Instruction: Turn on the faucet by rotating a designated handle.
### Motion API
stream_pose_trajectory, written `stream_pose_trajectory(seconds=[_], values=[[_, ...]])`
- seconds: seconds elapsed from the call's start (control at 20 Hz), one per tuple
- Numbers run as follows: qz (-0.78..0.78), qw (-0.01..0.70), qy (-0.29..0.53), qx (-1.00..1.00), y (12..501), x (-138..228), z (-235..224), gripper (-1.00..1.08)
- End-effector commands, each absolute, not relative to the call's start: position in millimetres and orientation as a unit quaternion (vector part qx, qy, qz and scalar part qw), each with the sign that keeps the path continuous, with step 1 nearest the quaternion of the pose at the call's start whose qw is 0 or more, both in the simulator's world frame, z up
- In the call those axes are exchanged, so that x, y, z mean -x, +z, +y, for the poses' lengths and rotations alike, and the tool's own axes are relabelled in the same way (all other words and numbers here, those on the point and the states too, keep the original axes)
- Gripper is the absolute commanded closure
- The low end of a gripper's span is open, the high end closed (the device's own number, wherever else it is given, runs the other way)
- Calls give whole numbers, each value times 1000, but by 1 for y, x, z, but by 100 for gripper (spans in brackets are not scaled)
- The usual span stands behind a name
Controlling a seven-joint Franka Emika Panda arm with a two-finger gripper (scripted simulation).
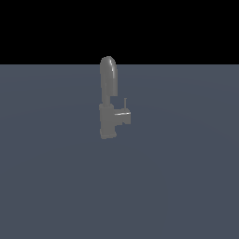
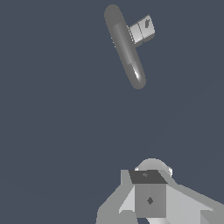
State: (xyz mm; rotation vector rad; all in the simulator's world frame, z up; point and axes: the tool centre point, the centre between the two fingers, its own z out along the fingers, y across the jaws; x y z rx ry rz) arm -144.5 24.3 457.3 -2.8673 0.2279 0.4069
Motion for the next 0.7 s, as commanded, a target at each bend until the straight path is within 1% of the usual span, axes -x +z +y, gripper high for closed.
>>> stream_pose_trajectory(seconds=[0.0,0.65], values=[[93,131,157,974,452,130,24,108],[169,201,249,932,416,60,17,108]])
